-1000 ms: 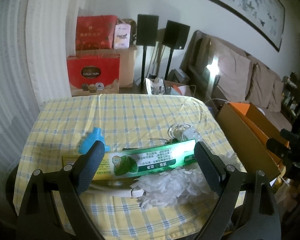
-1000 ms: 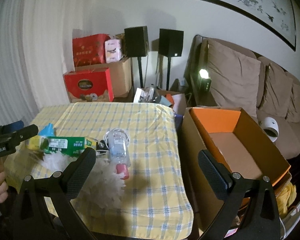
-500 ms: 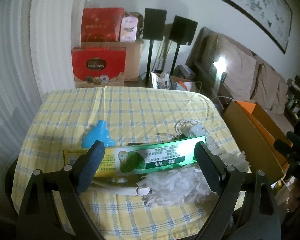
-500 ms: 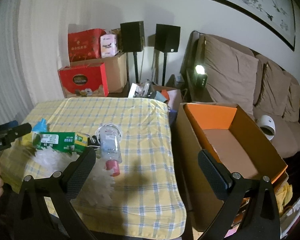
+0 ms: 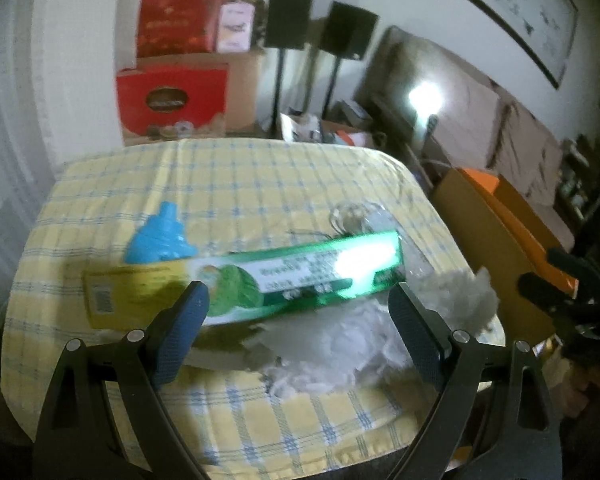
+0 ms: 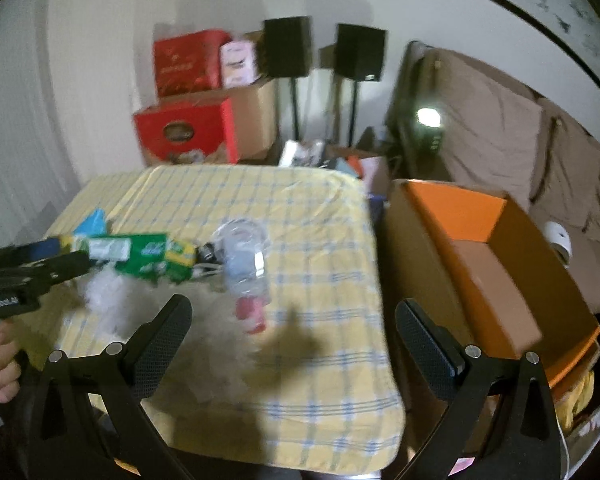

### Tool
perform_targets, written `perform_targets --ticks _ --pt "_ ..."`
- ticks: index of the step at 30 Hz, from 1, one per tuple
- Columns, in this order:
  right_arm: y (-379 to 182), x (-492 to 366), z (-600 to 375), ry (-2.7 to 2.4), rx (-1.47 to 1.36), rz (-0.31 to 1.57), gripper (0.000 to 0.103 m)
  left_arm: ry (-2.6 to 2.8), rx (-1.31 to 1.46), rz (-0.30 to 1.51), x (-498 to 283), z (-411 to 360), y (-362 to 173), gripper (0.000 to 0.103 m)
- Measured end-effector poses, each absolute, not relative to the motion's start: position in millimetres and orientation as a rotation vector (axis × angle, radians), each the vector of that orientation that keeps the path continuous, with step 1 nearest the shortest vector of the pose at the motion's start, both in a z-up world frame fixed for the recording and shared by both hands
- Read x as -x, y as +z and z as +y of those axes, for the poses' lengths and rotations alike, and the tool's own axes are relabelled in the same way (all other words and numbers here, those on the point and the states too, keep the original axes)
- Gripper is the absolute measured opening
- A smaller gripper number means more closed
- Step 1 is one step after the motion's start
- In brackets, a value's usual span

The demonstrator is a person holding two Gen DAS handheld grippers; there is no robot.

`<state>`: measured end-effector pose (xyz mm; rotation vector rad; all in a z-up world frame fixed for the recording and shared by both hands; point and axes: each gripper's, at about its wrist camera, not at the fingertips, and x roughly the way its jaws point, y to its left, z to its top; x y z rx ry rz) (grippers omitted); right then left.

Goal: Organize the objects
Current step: 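Close the right tool on the fluffy head of the white feather duster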

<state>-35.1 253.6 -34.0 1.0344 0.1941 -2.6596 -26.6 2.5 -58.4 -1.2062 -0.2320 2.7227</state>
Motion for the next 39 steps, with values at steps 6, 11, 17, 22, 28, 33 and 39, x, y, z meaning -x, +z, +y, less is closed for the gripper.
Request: perform_targets --ticks 6,11,17,22,28,33,39 --pt "-67 42 230 -2.536 -1.077 0.205 0.103 2.614 1.284 -0.123 28 26 -82 0.090" --pt "-79 37 213 -2.505 -1.067 0.299 0.103 2.589 1.320 -0.147 30 27 -90 0.090" --pt "-89 37 204 -2.538 -1.037 0.339 0.103 2.494 1.349 -0.240 33 23 -94 0.090" --pt "-92 36 195 -2.538 -1.011 0.349 0.103 2.503 1.340 -0.222 34 26 -91 0.090" --pt "-90 39 181 -2.546 -0.971 0.370 0.103 2.531 1.327 -0.231 47 30 -88 0.090" --pt "-94 38 180 -2.535 -0.978 0.363 0.103 2.530 1.355 -0.243 54 30 -92 0.090" --pt "-104 43 189 -2.533 -1.063 0.284 0.103 2.533 1.363 -0.209 62 34 -92 0.090"
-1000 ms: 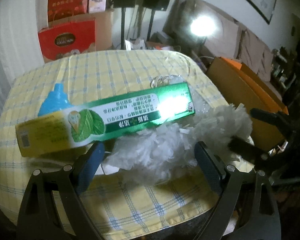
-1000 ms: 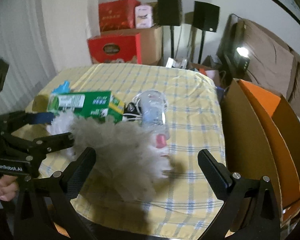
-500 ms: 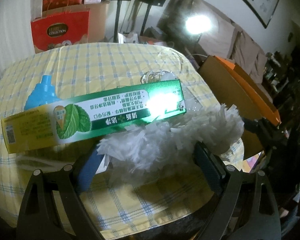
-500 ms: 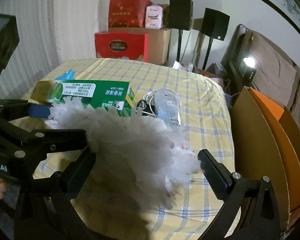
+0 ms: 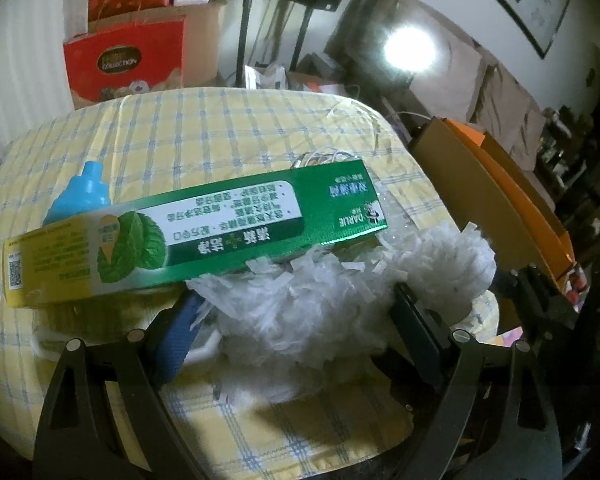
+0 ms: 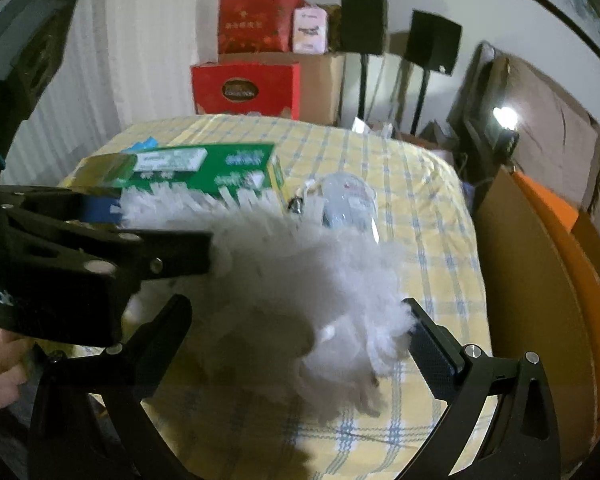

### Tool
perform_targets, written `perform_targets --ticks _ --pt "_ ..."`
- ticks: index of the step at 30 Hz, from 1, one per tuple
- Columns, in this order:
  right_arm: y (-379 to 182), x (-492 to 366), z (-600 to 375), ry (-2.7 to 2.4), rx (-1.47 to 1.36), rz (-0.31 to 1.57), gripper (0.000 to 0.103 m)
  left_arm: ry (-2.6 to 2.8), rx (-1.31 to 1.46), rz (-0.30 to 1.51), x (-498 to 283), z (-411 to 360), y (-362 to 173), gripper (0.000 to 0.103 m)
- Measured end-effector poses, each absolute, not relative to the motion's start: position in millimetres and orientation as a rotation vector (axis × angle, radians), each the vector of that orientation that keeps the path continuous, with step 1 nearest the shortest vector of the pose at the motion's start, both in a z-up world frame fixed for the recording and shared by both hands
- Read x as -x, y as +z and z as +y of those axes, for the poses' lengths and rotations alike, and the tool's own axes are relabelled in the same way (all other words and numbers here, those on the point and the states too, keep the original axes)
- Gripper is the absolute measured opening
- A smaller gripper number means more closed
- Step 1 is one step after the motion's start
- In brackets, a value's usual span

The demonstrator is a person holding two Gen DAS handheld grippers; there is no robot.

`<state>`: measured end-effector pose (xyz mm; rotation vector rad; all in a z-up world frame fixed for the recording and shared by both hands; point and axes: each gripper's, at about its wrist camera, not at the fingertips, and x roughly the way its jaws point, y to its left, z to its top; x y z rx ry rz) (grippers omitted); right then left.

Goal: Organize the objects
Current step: 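Close the right tool on the fluffy head of the white feather duster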

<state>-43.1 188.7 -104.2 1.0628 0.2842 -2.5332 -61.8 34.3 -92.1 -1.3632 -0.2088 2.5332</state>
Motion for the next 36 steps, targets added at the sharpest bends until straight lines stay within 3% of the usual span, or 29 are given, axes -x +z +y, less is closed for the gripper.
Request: perform_targets --ticks 14,24,26,31,32,34,36 --pt "-128 43 177 -2.473 -1.134 0.197 0.103 2.503 1.387 -0.302 68 27 -106 0.090" --pt "-131 45 181 -2.503 -1.142 0.145 0.099 2.482 1.394 -0.364 67 23 -109 0.080" --pt "-130 43 179 -2.495 -1.129 0.153 0.091 2.489 1.393 -0.355 65 23 -107 0.078" --pt "-127 40 176 -2.485 -1.114 0.179 0.055 2.522 1.397 -0.305 62 25 -103 0.062" --pt "-126 41 177 -2.481 -1.115 0.164 0.052 2.525 1.398 -0.299 61 25 -103 0.060" --pt "-125 44 185 -2.475 -1.129 0.104 0.034 2.530 1.398 -0.306 61 22 -101 0.054" --pt "-125 48 193 -2.453 -1.146 0.030 0.027 2.528 1.399 -0.323 60 19 -100 0.048"
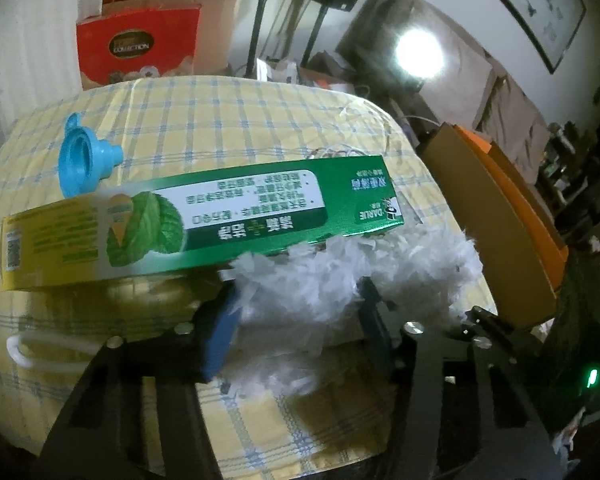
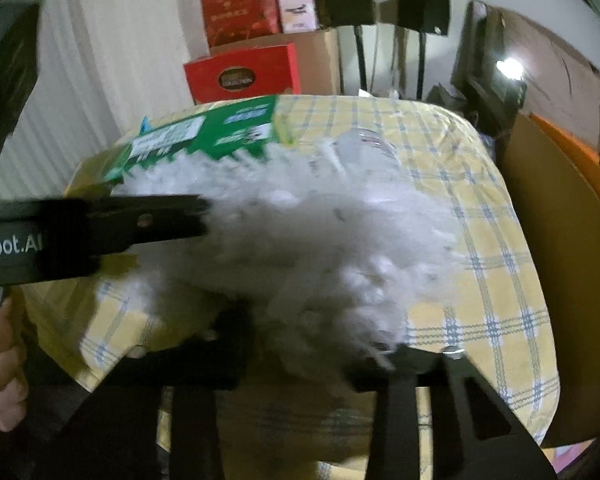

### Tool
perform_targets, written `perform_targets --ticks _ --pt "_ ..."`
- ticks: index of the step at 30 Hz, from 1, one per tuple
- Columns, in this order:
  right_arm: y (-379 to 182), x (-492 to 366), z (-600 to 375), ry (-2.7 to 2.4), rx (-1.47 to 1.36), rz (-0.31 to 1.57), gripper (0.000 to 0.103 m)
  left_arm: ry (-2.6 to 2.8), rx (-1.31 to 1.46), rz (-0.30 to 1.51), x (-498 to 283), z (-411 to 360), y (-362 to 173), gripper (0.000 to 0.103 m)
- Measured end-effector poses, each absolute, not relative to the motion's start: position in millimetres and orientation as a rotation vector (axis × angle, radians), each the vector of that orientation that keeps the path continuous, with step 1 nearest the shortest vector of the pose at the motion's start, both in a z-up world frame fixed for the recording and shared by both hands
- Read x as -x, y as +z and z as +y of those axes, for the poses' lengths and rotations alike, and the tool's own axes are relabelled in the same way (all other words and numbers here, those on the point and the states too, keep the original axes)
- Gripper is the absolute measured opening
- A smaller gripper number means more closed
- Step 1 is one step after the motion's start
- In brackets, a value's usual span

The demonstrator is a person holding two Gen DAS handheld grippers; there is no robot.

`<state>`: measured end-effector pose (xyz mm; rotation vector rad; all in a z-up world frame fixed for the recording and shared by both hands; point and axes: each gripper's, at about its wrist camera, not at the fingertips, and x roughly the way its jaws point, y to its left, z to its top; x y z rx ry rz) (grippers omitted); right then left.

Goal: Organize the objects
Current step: 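Close the right tool on the fluffy head of the white feather duster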

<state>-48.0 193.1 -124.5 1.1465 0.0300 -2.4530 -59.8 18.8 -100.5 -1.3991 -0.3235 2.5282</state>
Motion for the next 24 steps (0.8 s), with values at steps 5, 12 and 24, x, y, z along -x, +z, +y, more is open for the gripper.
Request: perform_targets --ticks 5,12,24 --pt "-115 48 200 -2.446 -1.122 -0.013 0.018 2.527 1.404 -0.330 58 13 -95 0.016" --pt "-97 39 201 -2.483 -1.055 0.013 0.015 2.532 1.360 -0.262 48 23 -80 0.002" --pt "-85 52 243 -2.520 -1.107 -0.017 0.014 2.591 1.315 -0.328 48 4 -64 0.001"
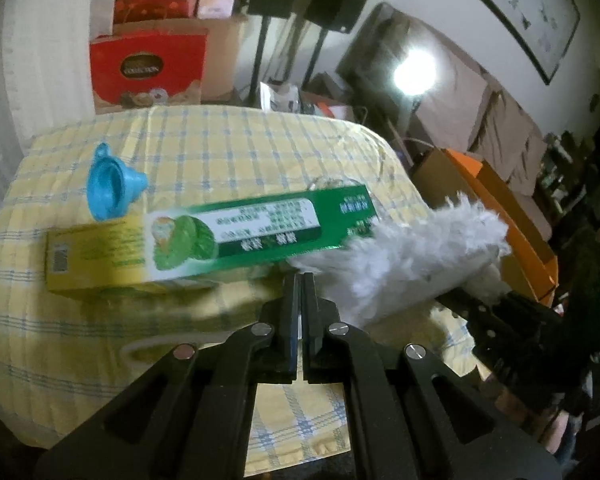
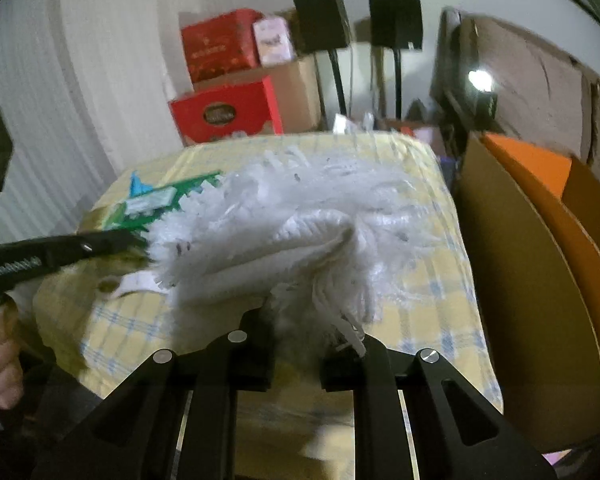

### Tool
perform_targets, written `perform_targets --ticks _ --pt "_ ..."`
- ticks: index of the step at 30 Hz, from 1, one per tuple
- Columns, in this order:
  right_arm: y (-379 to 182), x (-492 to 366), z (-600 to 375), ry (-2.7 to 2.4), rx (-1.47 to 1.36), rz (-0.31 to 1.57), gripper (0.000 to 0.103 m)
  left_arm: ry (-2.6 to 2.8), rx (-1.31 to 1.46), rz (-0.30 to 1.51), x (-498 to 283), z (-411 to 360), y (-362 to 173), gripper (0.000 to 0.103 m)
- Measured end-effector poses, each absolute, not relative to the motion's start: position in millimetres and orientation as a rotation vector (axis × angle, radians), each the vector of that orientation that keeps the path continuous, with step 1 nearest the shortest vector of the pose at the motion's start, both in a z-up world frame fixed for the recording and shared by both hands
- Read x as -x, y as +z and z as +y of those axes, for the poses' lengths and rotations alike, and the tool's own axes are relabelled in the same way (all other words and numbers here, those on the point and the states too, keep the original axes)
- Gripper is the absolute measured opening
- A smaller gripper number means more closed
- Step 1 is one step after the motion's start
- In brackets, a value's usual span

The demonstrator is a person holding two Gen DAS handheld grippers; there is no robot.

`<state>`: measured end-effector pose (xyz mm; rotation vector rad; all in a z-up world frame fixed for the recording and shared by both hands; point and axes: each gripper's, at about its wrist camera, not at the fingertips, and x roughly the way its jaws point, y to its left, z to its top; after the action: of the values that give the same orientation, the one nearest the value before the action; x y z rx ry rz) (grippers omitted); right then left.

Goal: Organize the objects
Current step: 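Close the right tool on the fluffy head of the white feather duster, then raise the duster head with the right tool while the left tool reaches its white handle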

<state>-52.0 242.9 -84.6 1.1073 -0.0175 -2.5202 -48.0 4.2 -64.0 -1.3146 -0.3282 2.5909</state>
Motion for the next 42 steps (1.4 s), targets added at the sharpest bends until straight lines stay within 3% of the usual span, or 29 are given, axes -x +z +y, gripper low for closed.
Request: perform_targets --ticks 8,11,13,15,19,23,26,29,32,39,41,42 --pt "-99 56 246 -2.435 -1.206 0.035 0.020 2.576 1.327 -0.262 50 10 -71 0.005" --pt "-99 56 243 -2.433 -1.178 0.097 0.041 2.518 1.349 -0.228 53 23 -80 0.020" --pt "-98 56 250 -2.458 -1.159 0.090 0.072 2.494 1.343 -0.200 53 32 -84 0.032" --pt "-93 59 261 -2.462 -1.138 0.024 0.079 2.482 1.346 -0.175 55 41 -88 0.038" --pt "-82 73 279 -2.466 -1.094 -0.139 0.082 2.466 1.341 -0.163 66 54 -91 0.055" --pt "-83 91 291 -2.422 -1.087 -0.328 0.083 2.438 1.359 -0.172 73 66 -99 0.055" --pt "-94 98 290 -2.370 -1.150 -0.363 0.083 2.423 1.366 -0.191 73 71 -103 0.056" --pt "-105 98 291 -2.338 -1.191 -0.397 0.083 2.431 1.357 -0.209 73 73 -103 0.072" --pt "-110 99 291 -2.287 -1.211 -0.444 0.069 2.422 1.371 -0.210 73 77 -109 0.072" --pt "-108 95 288 -2.294 -1.206 -0.412 0.068 2.455 1.371 -0.114 53 65 -103 0.072" --pt "-107 95 288 -2.284 -1.202 -0.397 0.062 2.498 1.353 -0.041 44 53 -99 0.072" --pt "-105 94 286 -2.274 -1.192 -0.386 0.053 2.517 1.345 0.017 39 48 -97 0.074"
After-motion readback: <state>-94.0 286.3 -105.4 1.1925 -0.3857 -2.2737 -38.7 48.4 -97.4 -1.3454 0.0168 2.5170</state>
